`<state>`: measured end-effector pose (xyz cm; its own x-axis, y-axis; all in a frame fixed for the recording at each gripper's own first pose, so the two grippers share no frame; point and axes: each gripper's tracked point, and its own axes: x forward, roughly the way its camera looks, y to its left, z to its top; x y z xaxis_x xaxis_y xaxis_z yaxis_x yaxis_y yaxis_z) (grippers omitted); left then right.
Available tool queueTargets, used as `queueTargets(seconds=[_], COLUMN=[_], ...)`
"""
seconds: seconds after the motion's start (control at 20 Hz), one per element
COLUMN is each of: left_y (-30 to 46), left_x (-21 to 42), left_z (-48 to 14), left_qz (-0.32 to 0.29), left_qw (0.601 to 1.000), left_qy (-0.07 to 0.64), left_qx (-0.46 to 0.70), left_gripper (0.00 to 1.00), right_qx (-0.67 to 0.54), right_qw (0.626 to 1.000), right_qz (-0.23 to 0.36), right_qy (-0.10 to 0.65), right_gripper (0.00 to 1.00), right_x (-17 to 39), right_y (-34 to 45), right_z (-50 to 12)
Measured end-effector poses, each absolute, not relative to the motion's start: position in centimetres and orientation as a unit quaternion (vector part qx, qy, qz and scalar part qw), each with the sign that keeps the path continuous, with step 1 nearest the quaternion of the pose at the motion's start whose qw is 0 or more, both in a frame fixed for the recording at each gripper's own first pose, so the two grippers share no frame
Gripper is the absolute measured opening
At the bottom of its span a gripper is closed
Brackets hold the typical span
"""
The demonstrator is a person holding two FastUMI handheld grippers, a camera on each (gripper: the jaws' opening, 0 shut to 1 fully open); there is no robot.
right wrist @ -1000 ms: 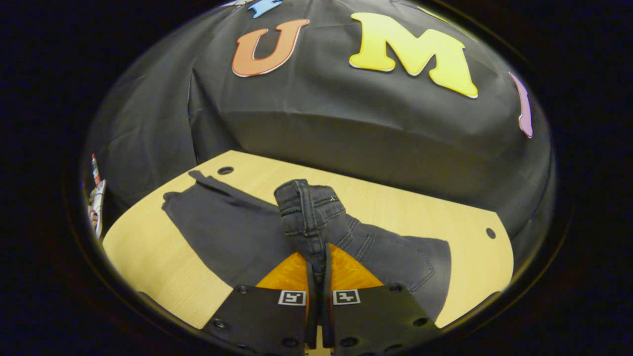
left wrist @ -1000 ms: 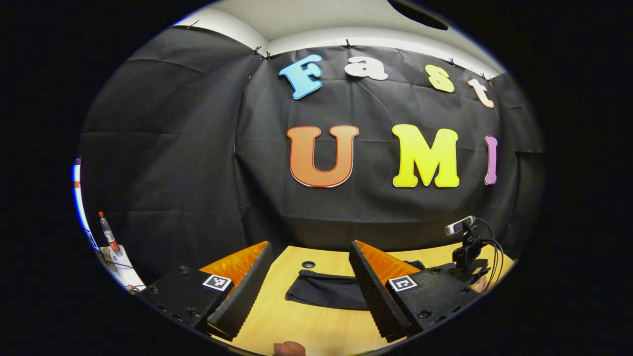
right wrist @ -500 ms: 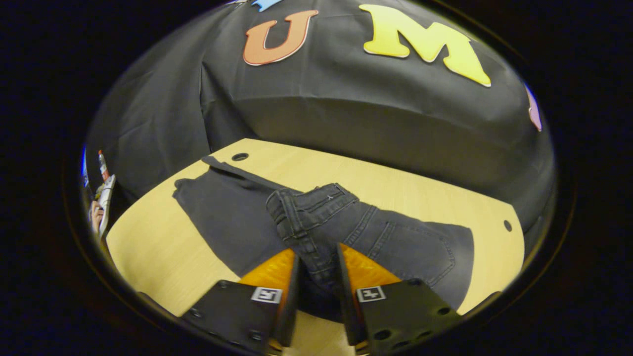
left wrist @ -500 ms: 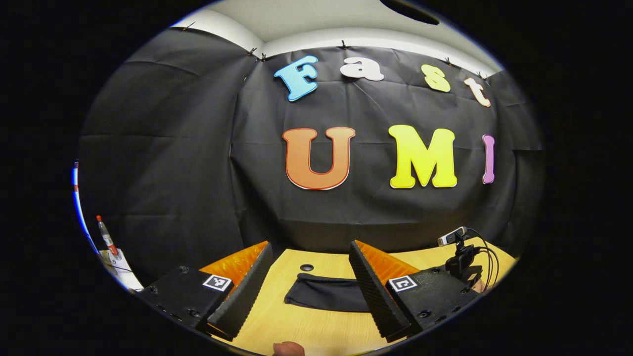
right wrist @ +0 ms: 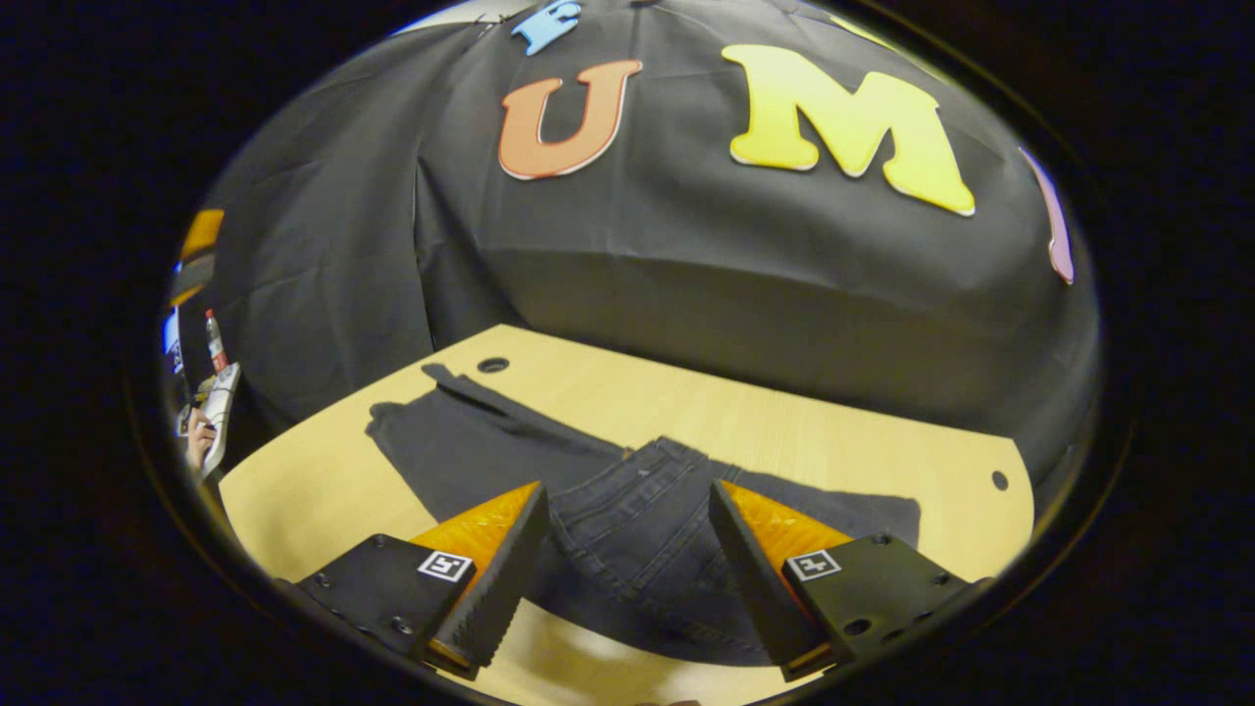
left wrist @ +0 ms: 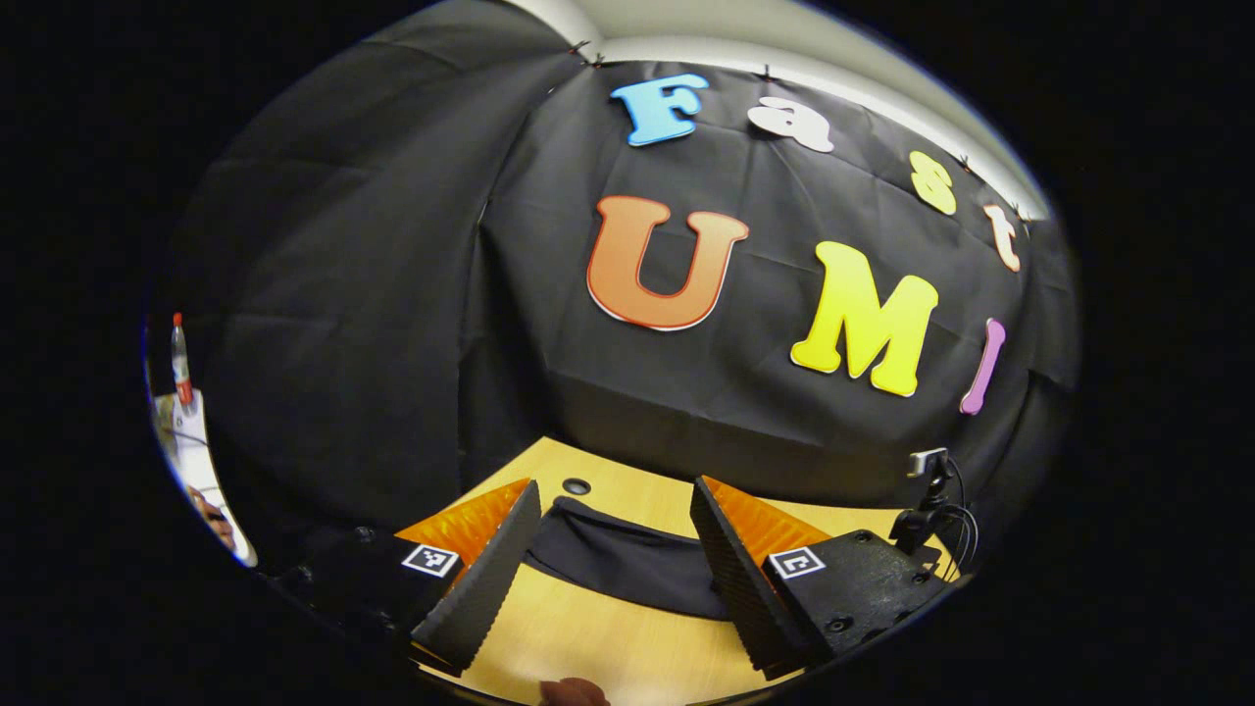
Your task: Grasp the waist and the cuffs of the jeans and fold them to make the two legs overlap; first hold the waist and fold one-third of the jeans toward the cuffs, then hold the cuffs and fold the remaining one-third in the same direction to finish folding.
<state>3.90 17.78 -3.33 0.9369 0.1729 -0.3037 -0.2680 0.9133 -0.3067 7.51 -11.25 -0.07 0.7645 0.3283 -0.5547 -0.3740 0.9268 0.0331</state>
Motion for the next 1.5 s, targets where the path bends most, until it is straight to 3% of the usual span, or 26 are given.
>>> queueTargets(seconds=[0.3, 0.5, 0.65, 0.75, 1.2, 1.5], left_y=[18.2, 18.7, 20.6, 21.2, 22.8, 24.0], left_x=[4.8, 6.9, 7.3, 7.9, 11.0, 13.1], left_z=[-9.4, -13.8, -18.2, -20.3, -26.4, -26.5], left_qz=[0.120, 0.138, 0.183, 0.195, 0.232, 0.228], left_qw=[0.910, 0.805, 0.733, 0.705, 0.687, 0.693], left_qy=[0.197, 0.216, 0.233, 0.242, 0.257, 0.238], left_qx=[-0.344, -0.534, -0.613, -0.637, -0.639, -0.641], left_gripper=[0.99, 0.99, 0.99, 0.99, 1.00, 0.99], right_qx=[-0.020, -0.010, -0.009, -0.003, -0.008, -0.010], right_qw=[0.970, 0.984, 0.987, 0.989, 0.998, 0.999], right_qz=[0.151, 0.111, 0.077, 0.062, -0.007, -0.038], right_qy=[0.189, 0.140, 0.138, 0.134, 0.054, 0.036], right_gripper=[1.00, 0.99, 0.99, 0.99, 0.99, 0.98], right_x=[11.0, 12.7, 12.3, 11.5, 8.1, 6.5], right_y=[-15.3, -19.6, -23.1, -25.0, -32.0, -35.4], right_z=[9.9, 14.7, 15.9, 17.2, 27.6, 30.0])
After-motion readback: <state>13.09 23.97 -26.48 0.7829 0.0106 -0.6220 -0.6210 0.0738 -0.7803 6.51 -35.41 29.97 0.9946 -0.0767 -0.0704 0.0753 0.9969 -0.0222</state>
